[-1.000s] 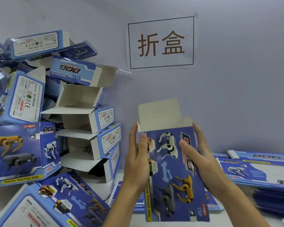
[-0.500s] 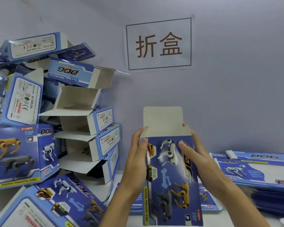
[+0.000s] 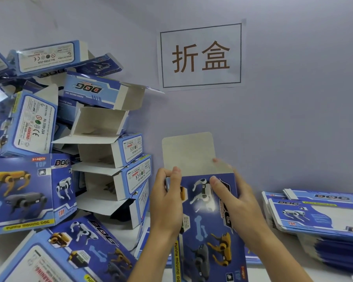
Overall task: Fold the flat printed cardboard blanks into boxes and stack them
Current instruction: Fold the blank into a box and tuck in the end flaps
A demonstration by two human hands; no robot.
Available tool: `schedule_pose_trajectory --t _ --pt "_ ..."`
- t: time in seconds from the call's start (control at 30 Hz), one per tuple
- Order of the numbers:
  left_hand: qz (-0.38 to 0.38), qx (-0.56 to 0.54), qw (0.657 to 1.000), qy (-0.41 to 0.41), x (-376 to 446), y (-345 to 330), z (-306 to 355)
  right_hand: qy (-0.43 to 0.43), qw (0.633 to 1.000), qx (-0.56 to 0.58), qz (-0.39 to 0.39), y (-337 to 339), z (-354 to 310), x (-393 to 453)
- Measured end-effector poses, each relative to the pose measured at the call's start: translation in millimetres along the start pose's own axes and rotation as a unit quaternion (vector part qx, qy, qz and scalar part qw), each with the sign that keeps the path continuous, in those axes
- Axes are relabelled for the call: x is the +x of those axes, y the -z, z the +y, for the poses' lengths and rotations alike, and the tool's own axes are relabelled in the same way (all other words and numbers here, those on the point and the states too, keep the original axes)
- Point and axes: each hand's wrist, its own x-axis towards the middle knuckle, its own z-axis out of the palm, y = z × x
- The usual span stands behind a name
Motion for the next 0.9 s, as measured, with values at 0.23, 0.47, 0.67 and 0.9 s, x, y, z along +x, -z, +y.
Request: schedule_pose_trajectory --t 0.23,0.47,0.67,0.9 --pt "-0.036 -0.006 0.999 0.022 -1.2 3.0 5.1 -0.04 0.999 -0.006 -0.003 0.6 4.2 -2.2" --pt "-0.023 0.033 0.999 0.005 -0.8 1.3 -2.3 -0.127 0.991 0.044 0.017 3.8 3.3 1.8" --pt "-0.059 0.03 0.996 0.054 -2.5 -2.1 -0.7 -0.142 0.985 0.008 0.1 5.1 2.9 4.4" --pt "-0.051 0.048 0.982 0.176 1.0 1.1 -11.5 -0.173 0.982 0.014 0.077 8.0 16.7 2.2"
